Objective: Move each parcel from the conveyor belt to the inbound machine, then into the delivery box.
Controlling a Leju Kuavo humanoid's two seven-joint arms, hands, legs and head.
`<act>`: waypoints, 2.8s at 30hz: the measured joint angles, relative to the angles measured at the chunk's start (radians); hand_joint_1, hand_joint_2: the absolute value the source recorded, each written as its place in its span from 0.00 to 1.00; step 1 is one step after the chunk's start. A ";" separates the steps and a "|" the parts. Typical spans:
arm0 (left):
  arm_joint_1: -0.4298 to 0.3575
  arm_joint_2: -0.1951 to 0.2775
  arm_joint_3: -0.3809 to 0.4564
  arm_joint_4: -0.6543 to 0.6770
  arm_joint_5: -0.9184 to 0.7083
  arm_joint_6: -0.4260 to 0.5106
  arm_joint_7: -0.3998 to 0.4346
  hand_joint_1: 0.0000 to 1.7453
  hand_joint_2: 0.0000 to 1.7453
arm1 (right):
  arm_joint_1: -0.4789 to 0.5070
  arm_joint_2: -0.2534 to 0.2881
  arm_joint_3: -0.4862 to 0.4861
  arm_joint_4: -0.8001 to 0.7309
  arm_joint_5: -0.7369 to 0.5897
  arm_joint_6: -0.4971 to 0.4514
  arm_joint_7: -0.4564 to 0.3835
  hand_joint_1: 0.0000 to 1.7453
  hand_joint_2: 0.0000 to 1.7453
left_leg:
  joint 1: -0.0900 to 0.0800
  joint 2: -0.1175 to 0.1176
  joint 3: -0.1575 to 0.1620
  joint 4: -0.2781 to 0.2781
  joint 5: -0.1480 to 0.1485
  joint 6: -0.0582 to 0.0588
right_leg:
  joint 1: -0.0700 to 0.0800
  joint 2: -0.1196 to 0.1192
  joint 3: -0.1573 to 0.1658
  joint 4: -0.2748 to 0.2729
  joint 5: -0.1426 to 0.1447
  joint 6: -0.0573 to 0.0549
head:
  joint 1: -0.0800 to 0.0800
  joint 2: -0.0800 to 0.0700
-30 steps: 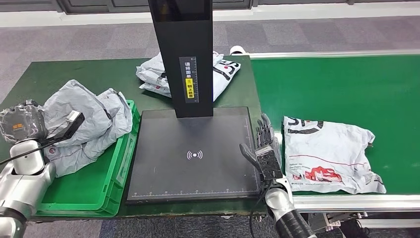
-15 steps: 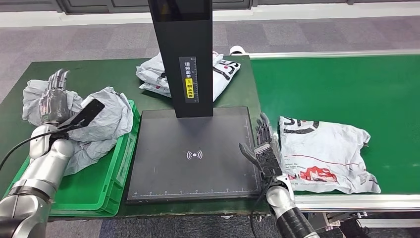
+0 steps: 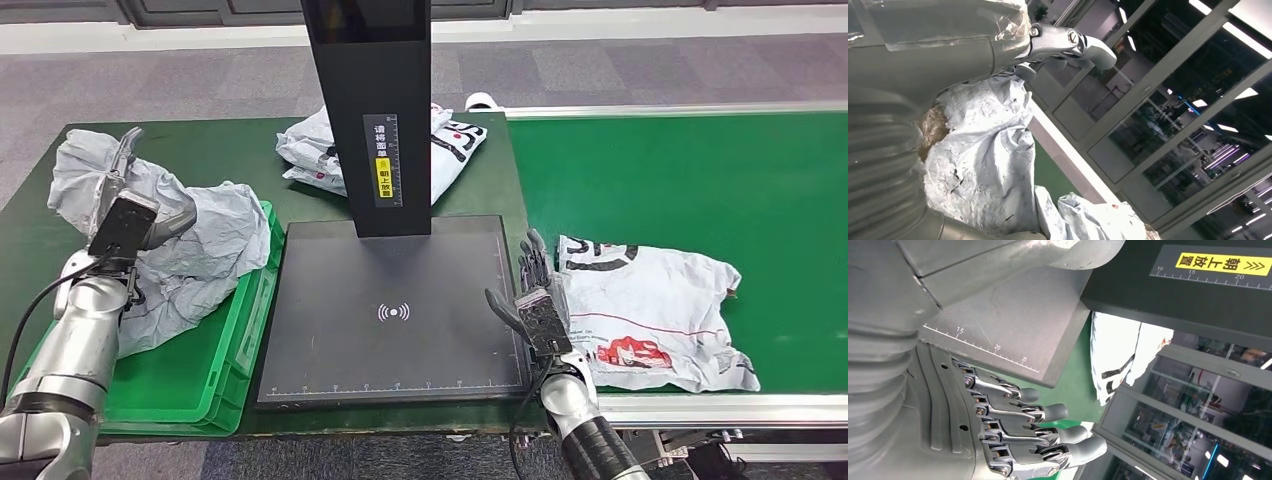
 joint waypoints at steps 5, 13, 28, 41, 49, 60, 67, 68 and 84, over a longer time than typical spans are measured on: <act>0.007 0.015 0.000 -0.013 0.076 -0.100 -0.026 0.00 1.00 | -0.002 -0.002 0.000 0.005 -0.001 0.006 0.000 0.00 1.00 | 0.000 0.000 0.000 0.000 0.000 0.000 | 0.000 0.000 0.000 0.000 0.000 0.000 | 0.000 0.000; -0.004 0.056 0.001 0.011 0.112 -0.258 0.003 0.00 1.00 | -0.004 -0.004 -0.017 0.014 -0.001 0.027 0.008 0.00 1.00 | 0.000 0.001 0.000 0.000 0.000 0.000 | 0.000 0.000 -0.001 0.000 0.000 0.000 | 0.000 0.000; -0.136 0.025 0.009 0.069 0.210 0.045 0.025 0.00 1.00 | 0.002 0.001 -0.025 0.021 -0.011 0.054 0.023 0.00 1.00 | 0.000 0.000 0.000 0.000 0.000 0.000 | 0.000 0.000 -0.001 0.000 0.000 0.000 | 0.000 0.000; -0.024 -0.204 -0.194 -0.033 0.277 -0.191 0.031 0.00 1.00 | -0.039 -0.004 -0.054 0.032 0.056 -0.116 0.060 0.00 1.00 | -0.003 -0.001 0.000 0.001 0.000 0.001 | -0.004 -0.001 -0.001 -0.001 0.001 0.002 | 0.000 0.000; 0.009 -0.389 -0.371 0.115 0.290 -0.219 0.017 0.00 1.00 | -0.098 -0.040 -0.076 0.107 0.294 -0.270 0.285 0.00 1.00 | -0.004 -0.003 -0.001 0.001 -0.001 0.004 | -0.006 -0.003 0.000 -0.001 0.001 0.004 | 0.000 0.000; 0.012 -0.495 -0.427 0.313 0.293 -0.124 0.028 0.00 1.00 | -0.116 -0.138 -0.104 0.308 0.839 -0.139 0.901 0.00 1.00 | -0.004 -0.004 -0.002 0.001 -0.001 0.004 | -0.006 -0.003 0.000 -0.001 0.000 0.005 | 0.000 0.000; 0.007 -0.513 -0.427 0.350 0.287 -0.107 0.027 0.00 1.00 | -0.120 -0.169 -0.118 0.390 0.916 -0.065 0.979 0.00 1.00 | -0.004 -0.003 -0.002 0.001 -0.001 0.005 | -0.006 -0.003 0.000 -0.001 0.000 0.005 | 0.000 0.000; 0.007 -0.514 -0.427 0.353 0.287 -0.107 0.027 0.00 1.00 | -0.122 -0.171 -0.118 0.397 0.923 -0.056 0.987 0.25 1.00 | -0.004 -0.003 -0.002 0.001 -0.001 0.005 | -0.006 -0.003 0.000 -0.001 0.000 0.005 | 0.000 0.000; 0.013 -0.511 -0.425 0.363 0.285 -0.087 0.014 0.00 1.00 | -0.123 -0.159 -0.162 0.441 0.981 0.060 0.947 1.00 1.00 | -0.004 -0.003 0.001 0.002 -0.002 0.007 | -0.006 -0.003 0.004 -0.001 0.000 0.008 | 0.000 0.000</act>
